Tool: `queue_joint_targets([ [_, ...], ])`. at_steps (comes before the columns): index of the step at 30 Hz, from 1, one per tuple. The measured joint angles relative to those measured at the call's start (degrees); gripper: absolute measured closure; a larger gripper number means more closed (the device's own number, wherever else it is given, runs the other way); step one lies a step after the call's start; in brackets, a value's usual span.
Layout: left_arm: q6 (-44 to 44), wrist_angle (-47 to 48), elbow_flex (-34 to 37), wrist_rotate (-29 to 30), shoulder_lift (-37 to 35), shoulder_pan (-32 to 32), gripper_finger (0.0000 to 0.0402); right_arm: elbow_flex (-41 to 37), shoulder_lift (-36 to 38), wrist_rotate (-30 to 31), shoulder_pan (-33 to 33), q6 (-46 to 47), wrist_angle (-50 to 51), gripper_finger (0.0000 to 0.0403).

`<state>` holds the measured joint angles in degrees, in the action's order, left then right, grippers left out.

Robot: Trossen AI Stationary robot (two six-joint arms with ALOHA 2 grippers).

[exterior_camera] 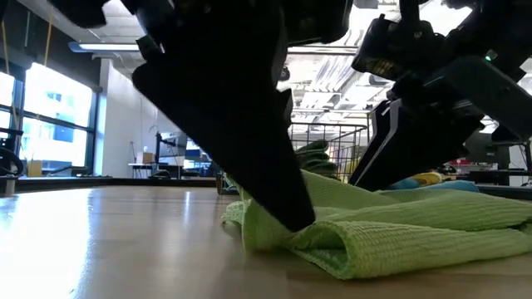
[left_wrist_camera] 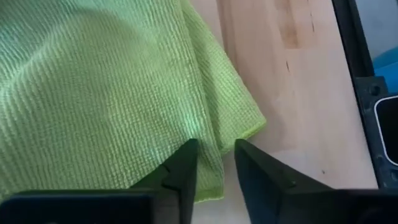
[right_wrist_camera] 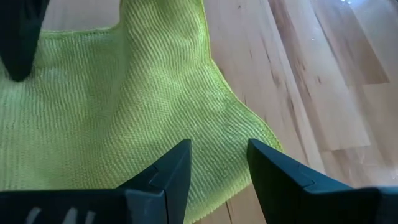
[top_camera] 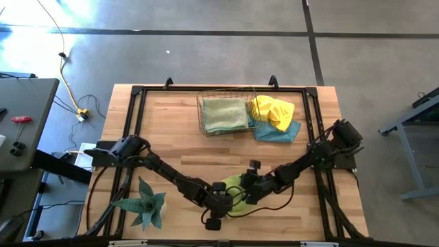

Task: Fold microfiber towels
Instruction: Fold the green towel

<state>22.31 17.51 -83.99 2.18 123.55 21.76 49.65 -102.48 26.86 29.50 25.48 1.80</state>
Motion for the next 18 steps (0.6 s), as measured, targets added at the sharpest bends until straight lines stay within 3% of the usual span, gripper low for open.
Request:
queue_joint_targets([
  [5, -2.55, 0.09, 0.00, 1.58, 0.00, 0.00, 0.0250, 0.00, 0.00, -0.63, 0.00, -0.02, 0.08, 0.0252],
  [10, -3.08, 4.62, -0.09, 6.29, 0.26, 0.07, 0.0235, 0.00, 0.00, -0.64, 0.00, 0.00, 0.11, 0.0252],
  [14, -3.97, 7.97, -0.13, 9.74, 0.20, 0.07, 0.0257, 0.00, 0.00, -0.65, 0.00, 0.00, 0.24, 0.0252],
  [18, -5.41, 7.96, -0.13, 10.40, 0.20, 0.05, 0.0308, 0.00, 0.00, -0.67, 0.00, 0.00, 0.27, 0.0252],
])
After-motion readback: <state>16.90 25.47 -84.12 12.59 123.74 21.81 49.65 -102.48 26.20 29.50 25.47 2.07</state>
